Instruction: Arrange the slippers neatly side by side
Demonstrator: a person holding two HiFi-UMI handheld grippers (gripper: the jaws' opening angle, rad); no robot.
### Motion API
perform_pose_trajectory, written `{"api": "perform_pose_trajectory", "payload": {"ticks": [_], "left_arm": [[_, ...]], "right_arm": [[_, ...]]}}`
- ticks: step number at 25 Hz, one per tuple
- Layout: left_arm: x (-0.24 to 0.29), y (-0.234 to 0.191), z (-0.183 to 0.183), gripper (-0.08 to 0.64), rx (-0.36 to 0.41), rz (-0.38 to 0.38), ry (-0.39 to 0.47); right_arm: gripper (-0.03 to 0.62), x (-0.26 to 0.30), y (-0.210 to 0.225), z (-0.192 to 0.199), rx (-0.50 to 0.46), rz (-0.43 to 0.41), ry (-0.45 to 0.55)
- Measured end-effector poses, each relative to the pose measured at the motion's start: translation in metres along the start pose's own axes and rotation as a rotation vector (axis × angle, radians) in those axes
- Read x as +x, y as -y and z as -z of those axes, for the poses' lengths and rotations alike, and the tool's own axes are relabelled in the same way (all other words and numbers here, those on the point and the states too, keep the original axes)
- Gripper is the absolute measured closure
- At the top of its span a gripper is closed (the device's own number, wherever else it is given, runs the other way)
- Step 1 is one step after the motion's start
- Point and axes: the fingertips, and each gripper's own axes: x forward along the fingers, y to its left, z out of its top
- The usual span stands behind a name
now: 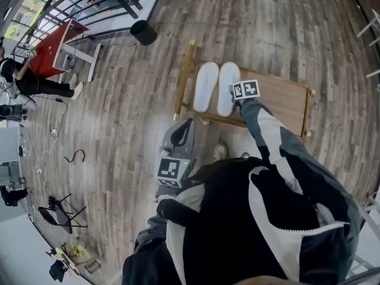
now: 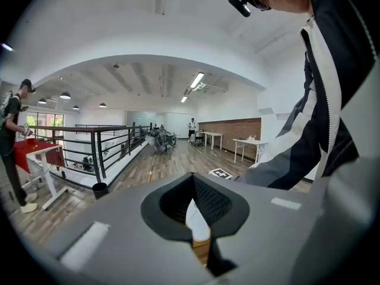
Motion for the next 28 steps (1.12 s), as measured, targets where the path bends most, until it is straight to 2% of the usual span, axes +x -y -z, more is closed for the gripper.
{"api": "perform_pose_trajectory", "payload": {"ticks": [3, 6, 11, 19, 22, 26, 28], "left_arm": [[-0.003, -0.002, 0.004, 0.545, -0.001, 0.001, -0.01], [-0.005, -0.003, 0.007, 0.545, 0.0, 0.001, -0.015], [-0.005, -0.007, 0.008, 0.545, -0.008, 0.004, -0.013], [0.005, -0.009, 0.007, 0.545, -0.006, 0.031, 0.008], [0.011, -0.013, 0.003, 0.545, -0.017, 0.043, 0.028], [0.032, -0.01, -0.004, 0.545, -0.035, 0.096, 0.056], [0.045, -0.006, -0.007, 0.545, -0.027, 0.12, 0.057]], "right_arm": [[0.568, 0.006, -0.002, -0.001, -0.018, 0.006, -0.011], [0.51, 0.009, -0.001, 0.003, 0.0, 0.007, -0.019], [0.477, 0.009, -0.001, 0.003, -0.005, 0.022, -0.01], [0.459, -0.003, 0.002, -0.008, -0.022, 0.035, 0.032], [0.459, -0.024, -0.016, -0.021, -0.055, -0.005, 0.104], [0.473, -0.077, -0.055, -0.047, -0.136, -0.102, 0.266], [0.489, -0.111, -0.068, -0.058, -0.19, -0.118, 0.348]]}}
